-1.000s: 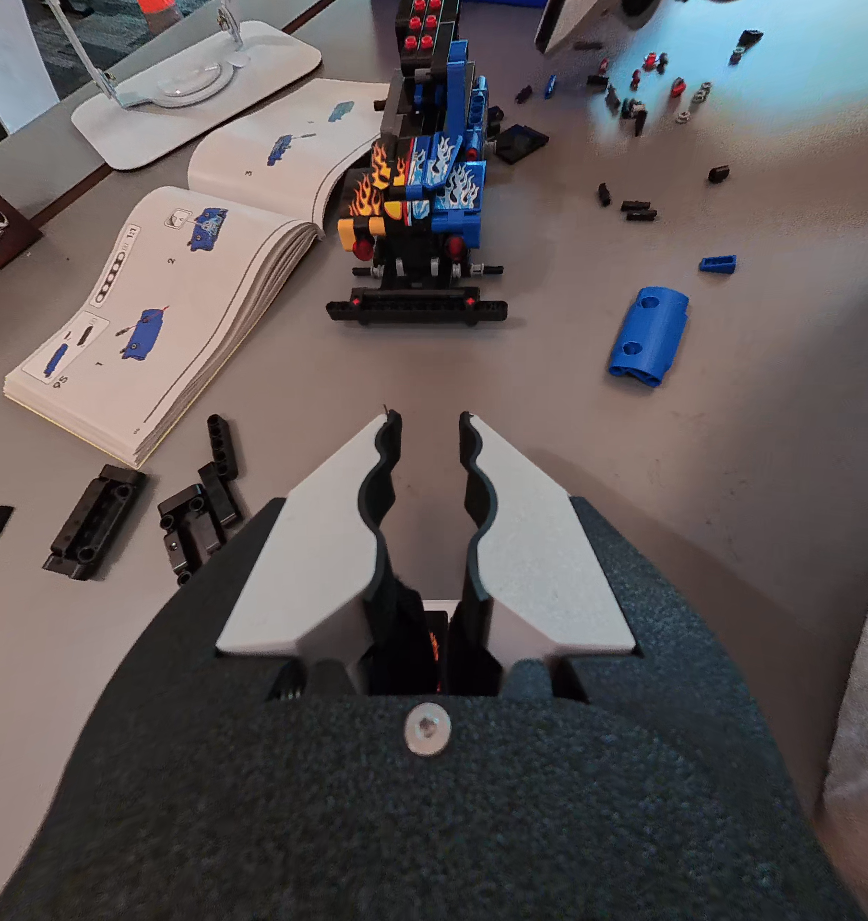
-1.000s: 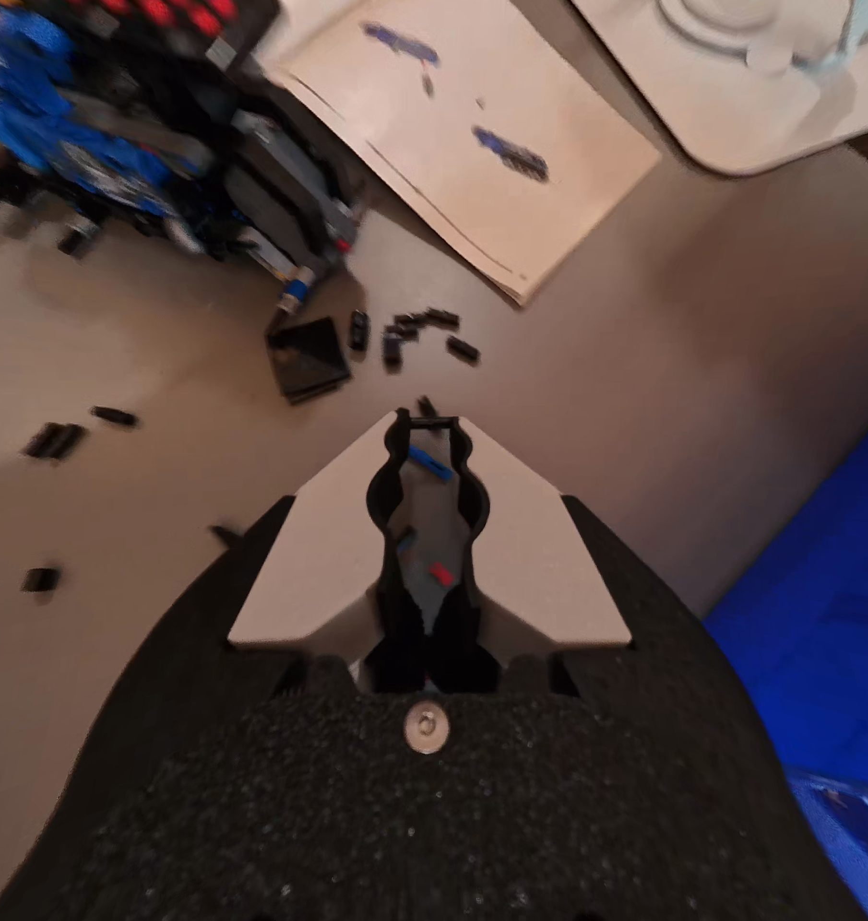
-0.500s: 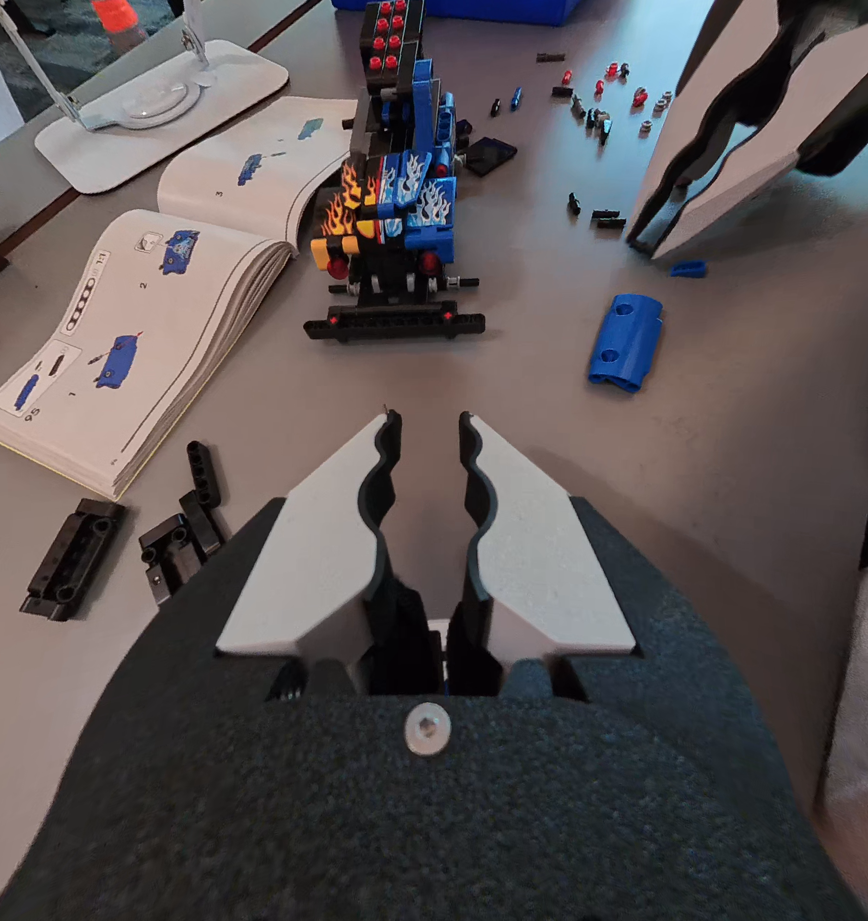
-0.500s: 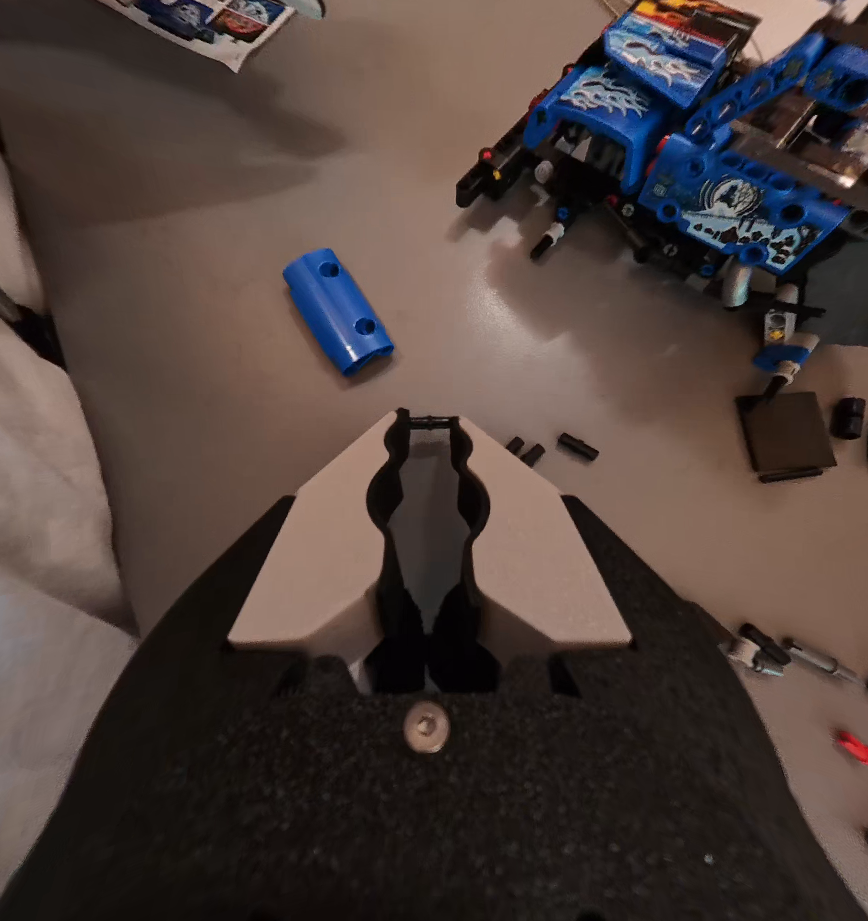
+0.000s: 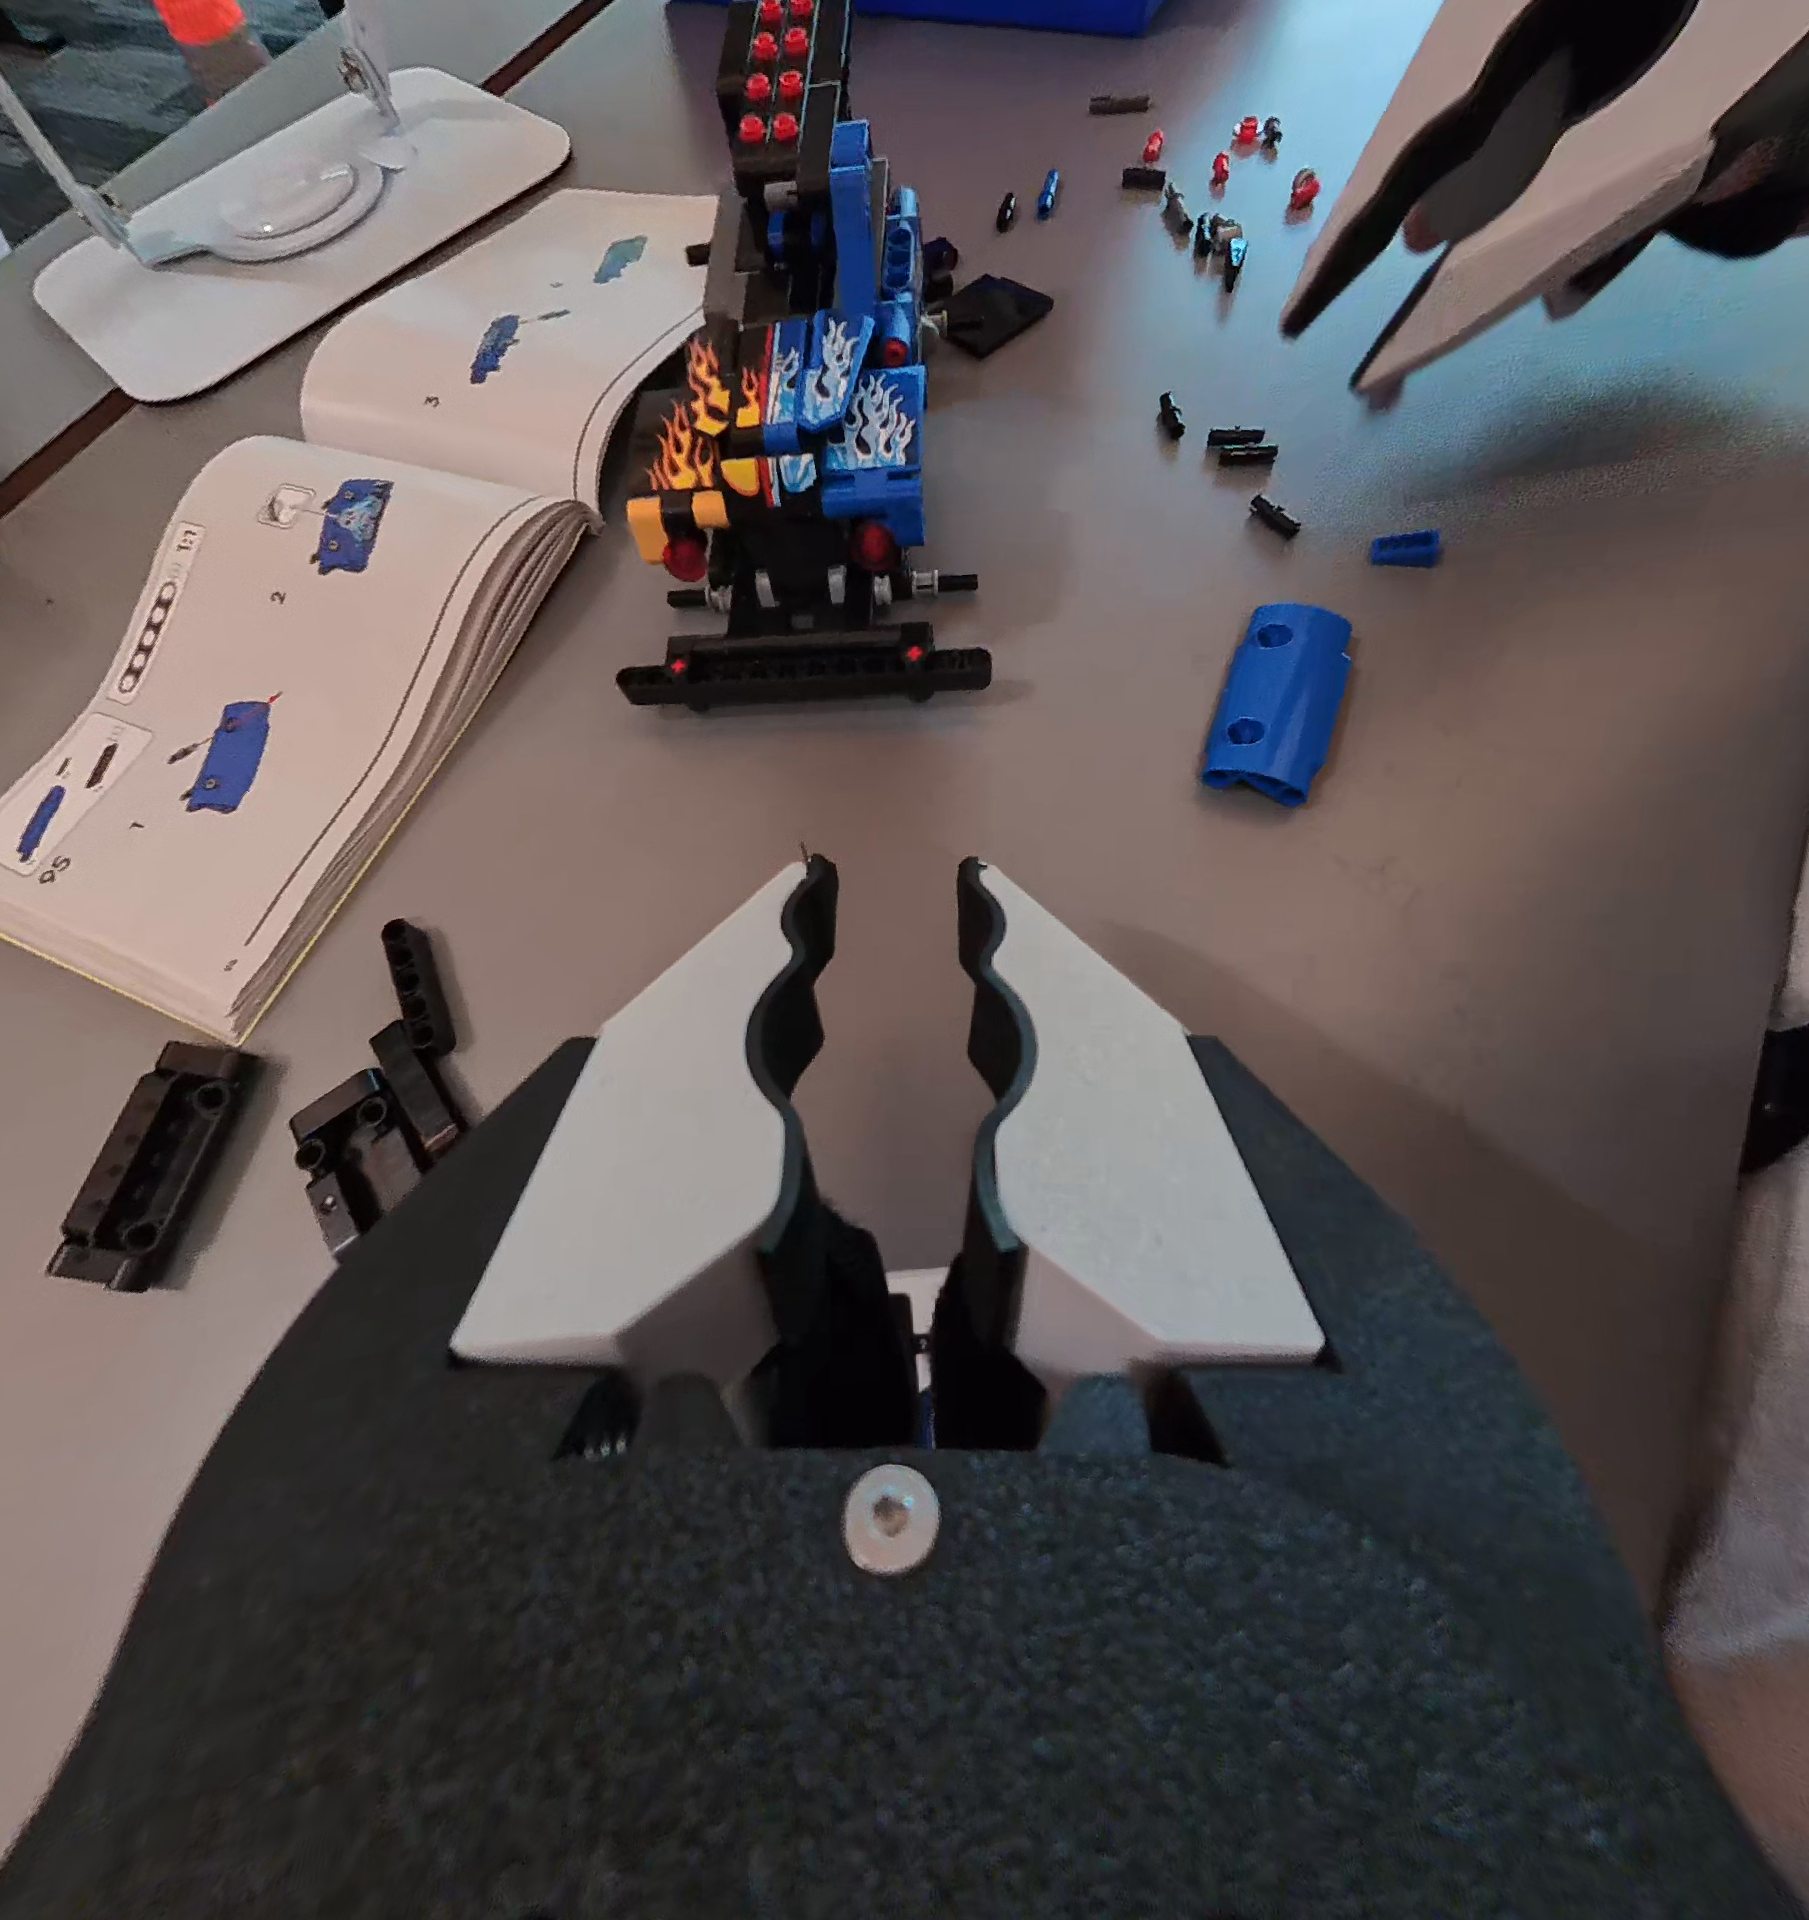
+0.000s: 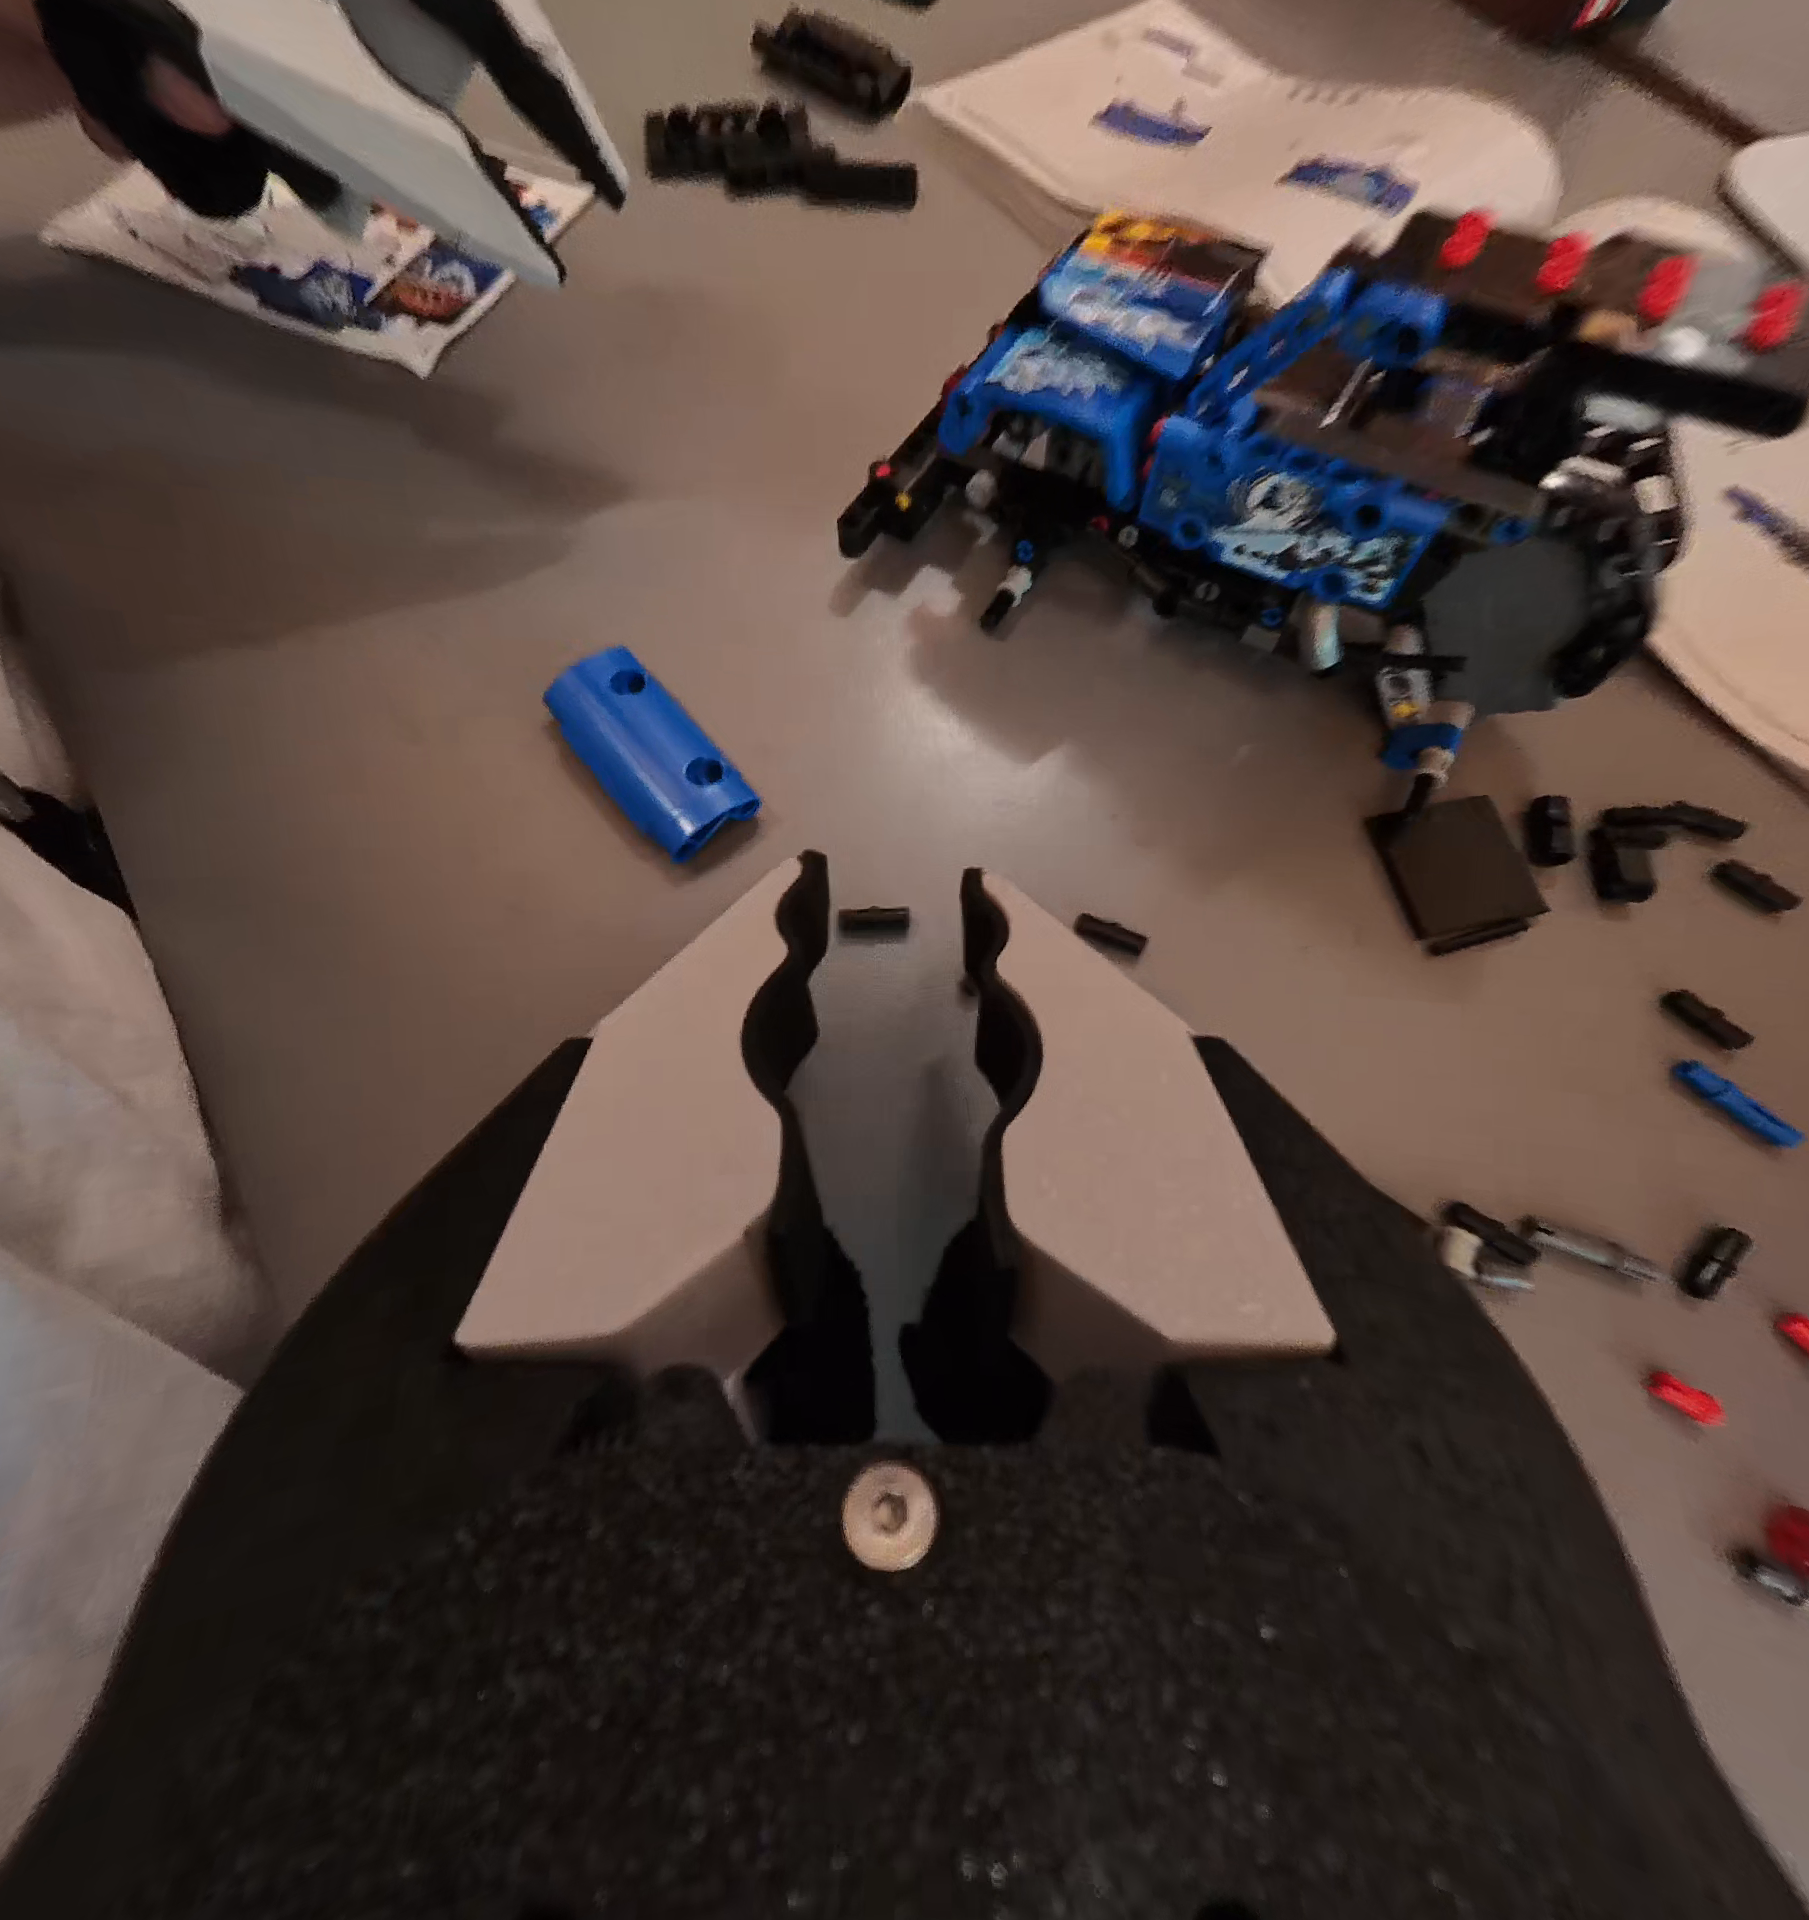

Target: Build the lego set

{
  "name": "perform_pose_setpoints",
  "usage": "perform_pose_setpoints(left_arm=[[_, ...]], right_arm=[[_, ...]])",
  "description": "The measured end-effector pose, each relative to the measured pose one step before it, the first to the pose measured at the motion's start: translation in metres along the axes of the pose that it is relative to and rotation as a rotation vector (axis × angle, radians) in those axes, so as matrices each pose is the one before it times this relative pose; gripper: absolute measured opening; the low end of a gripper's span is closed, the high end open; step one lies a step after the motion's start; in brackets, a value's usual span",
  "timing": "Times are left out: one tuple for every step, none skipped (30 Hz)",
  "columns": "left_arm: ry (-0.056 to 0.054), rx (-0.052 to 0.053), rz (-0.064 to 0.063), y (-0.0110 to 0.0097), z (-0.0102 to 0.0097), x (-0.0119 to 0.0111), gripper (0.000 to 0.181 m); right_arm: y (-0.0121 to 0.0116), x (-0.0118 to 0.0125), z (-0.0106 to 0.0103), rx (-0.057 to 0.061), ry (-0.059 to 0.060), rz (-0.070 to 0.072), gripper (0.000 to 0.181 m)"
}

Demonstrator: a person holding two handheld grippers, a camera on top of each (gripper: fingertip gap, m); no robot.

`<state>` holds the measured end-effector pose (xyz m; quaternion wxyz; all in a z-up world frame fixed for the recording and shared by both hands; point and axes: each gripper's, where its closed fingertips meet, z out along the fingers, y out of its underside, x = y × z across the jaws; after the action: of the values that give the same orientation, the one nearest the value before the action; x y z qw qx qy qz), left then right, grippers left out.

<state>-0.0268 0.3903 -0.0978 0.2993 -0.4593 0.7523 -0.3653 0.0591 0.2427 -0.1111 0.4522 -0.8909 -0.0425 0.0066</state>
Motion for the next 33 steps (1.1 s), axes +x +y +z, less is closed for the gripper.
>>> perform_pose_setpoints(left_arm=[[-0.0111,-0.0093,-0.0075,0.00177,-0.00169,-0.00208,0.022],[-0.0182,-0.0146,-0.0089,0.00308,-0.00221,-0.00373,0.022],[-0.0294,-0.0175,-0.0129,0.00412,-0.00278,-0.00668,0.022],[-0.0312,-0.0158,-0.0193,0.0044,-0.00327,-0.00879,0.022],[-0.0255,-0.0131,-0.0258,0.00435,-0.00352,-0.00951,0.022],[-0.0152,-0.006,-0.0321,0.0034,-0.00351,-0.00968,0.022],[0.002,-0.0046,-0.035,0.00272,-0.00319,-0.00839,0.022],[0.0043,-0.015,-0.0351,0.00318,-0.00241,-0.00873,0.022],[-0.0109,-0.0273,-0.0265,0.00272,-0.0011,-0.01034,0.024],[-0.0221,-0.0238,-0.0108,0.0,0.00077,-0.00968,0.028],[-0.0112,-0.0155,0.0031,-0.00254,0.00315,-0.00554,0.028],[-0.0109,-0.0149,0.0019,-0.00389,0.00591,-0.00384,0.027],[-0.0162,-0.0177,-0.0026,-0.00391,0.00788,-0.00378,0.026],[-0.0087,-0.0219,0.0061,-0.00282,0.00886,-0.00217,0.026],[-0.0099,-0.0265,0.0107,-0.00147,0.00893,-0.0032,0.026],[-0.0051,-0.0266,0.007,-0.00082,0.0085,-0.00339,0.027],[0.0053,-0.0212,0.0003,-0.00104,0.00766,-0.0024,0.026],[0.0044,-0.0183,-0.0033,-0.00073,0.0064,-0.00296,0.025],[-0.0055,-0.0185,-0.0048,-0.00003,0.00509,-0.0042,0.023],[-0.0033,-0.0202,-0.0028,0.00097,0.00404,-0.00363,0.017],[0.0046,-0.0259,0.0015,0.00265,0.00388,-0.00216,0.01],[0.0085,-0.0212,0.0001,0.00271,0.00374,-0.001,0.009],[0.0142,-0.0023,-0.0047,0.00001,0.00257,0.00032,0.007],[0.0285,-0.0026,-0.0082,-0.00072,0.00113,0.00275,0.007],[0.0239,-0.0065,-0.0026,-0.00147,0.00022,0.00234,0.006],[0.0094,0.0006,0.0138,-0.00407,-0.00112,0.00037,0.006],[0.0017,0.0147,0.0375,-0.00851,-0.003,-0.00088,0.006],[-0.0001,0.0106,0.0598,-0.01116,-0.00474,-0.00267,0.006],[0.0038,0.0114,0.0738,-0.01475,-0.00598,-0.00426,0.006],[0.0059,0.0232,0.0853,-0.01886,-0.00588,-0.00612,0.005],[-0.0056,0.0185,0.0841,-0.01916,-0.00374,-0.01133,0.006],[-0.0181,-0.0012,0.0672,-0.01509,-0.00026,-0.01758,0.005],[0.0023,-0.0238,0.0526,-0.00885,0.00413,-0.01762,0.005]], right_arm=[[-0.00387,0.00539,-0.00619,0.0271,0.0159,0.0112,0.024],[-0.00301,0.00539,-0.00605,0.0254,0.0105,0.0144,0.024],[-0.0021,0.00548,-0.00537,0.0238,0.0099,0.0157,0.023],[-0.0012,0.00583,-0.00448,0.021,0.0116,0.0153,0.022],[-0.00042,0.00583,-0.00326,0.0181,0.0126,0.0129,0.021],[0.00005,0.00572,-0.00194,0.0161,0.0152,0.0079,0.02],[-0.00006,0.00563,-0.00082,0.016,0.0174,0.0025,0.02],[-0.00065,0.00502,0.0,0.0183,0.0165,0.0011,0.02],[-0.0017,0.00478,0.00064,0.0217,0.0169,0.004,0.02],[-0.00241,0.0041,0.00087,0.0241,0.0132,0.0063,0.02],[-0.00301,0.00283,0.0011,0.0262,0.0078,0.0079,0.02],[-0.00348,0.00236,0.00104,0.0274,0.0068,0.0088,0.02],[-0.00353,0.00179,0.00117,0.027,0.0044,0.0076,0.02],[-0.00289,0.00063,0.00119,0.0221,-0.0006,0.0048,0.02],[-0.00149,0.00058,0.00118,0.0129,0.0003,0.0006,0.02],[0.00009,0.00013,0.00105,0.0044,-0.0008,-0.0043,0.02],[0.0011,-0.00149,0.00082,0.0001,-0.0107,-0.0065,0.02],[0.00103,-0.00131,0.00021,0.0013,-0.009,-0.0049,0.02],[0.00023,-0.00052,-0.00043,0.0062,-0.0038,-0.006,0.02],[-0.00043,-0.00131,-0.00092,0.0076,-0.0079,-0.0067,0.02],[-0.00036,-0.00116,-0.00134,0.0044,-0.0068,-0.0068,0.02],[-0.00055,-0.00064,-0.00148,0.0054,-0.0035,-0.006,0.02],[-0.00062,-0.0004,-0.00176,0.0066,-0.0034,-0.0047,0.02],[-0.00063,0.00014,-0.00165,0.0073,-0.0027,-0.0027,0.019],[-0.00085,0.00113,-0.00169,0.01,0.0019,0.0011,0.018],[-0.00109,0.00077,-0.00142,0.013,-0.0018,0.0044,0.018],[-0.00104,0.00024,-0.00109,0.015,-0.0059,0.0079,0.018],[-0.00106,0.00063,-0.00086,0.0143,-0.0029,0.0096,0.017],[-0.00115,-0.00007,-0.0008,0.0081,-0.0068,0.007,0.017],[-0.00112,-0.00055,-0.00062,0.0082,-0.0076,0.0036,0.017],[-0.00034,-0.00066,-0.00029,0.0039,-0.0062,0.0018,0.017],[-0.00023,-0.00094,-0.00033,0.0024,-0.0062,-0.0016,0.017],[-0.00047,-0.00099,-0.00028,0.0034,-0.0057,-0.0028,0.017]])
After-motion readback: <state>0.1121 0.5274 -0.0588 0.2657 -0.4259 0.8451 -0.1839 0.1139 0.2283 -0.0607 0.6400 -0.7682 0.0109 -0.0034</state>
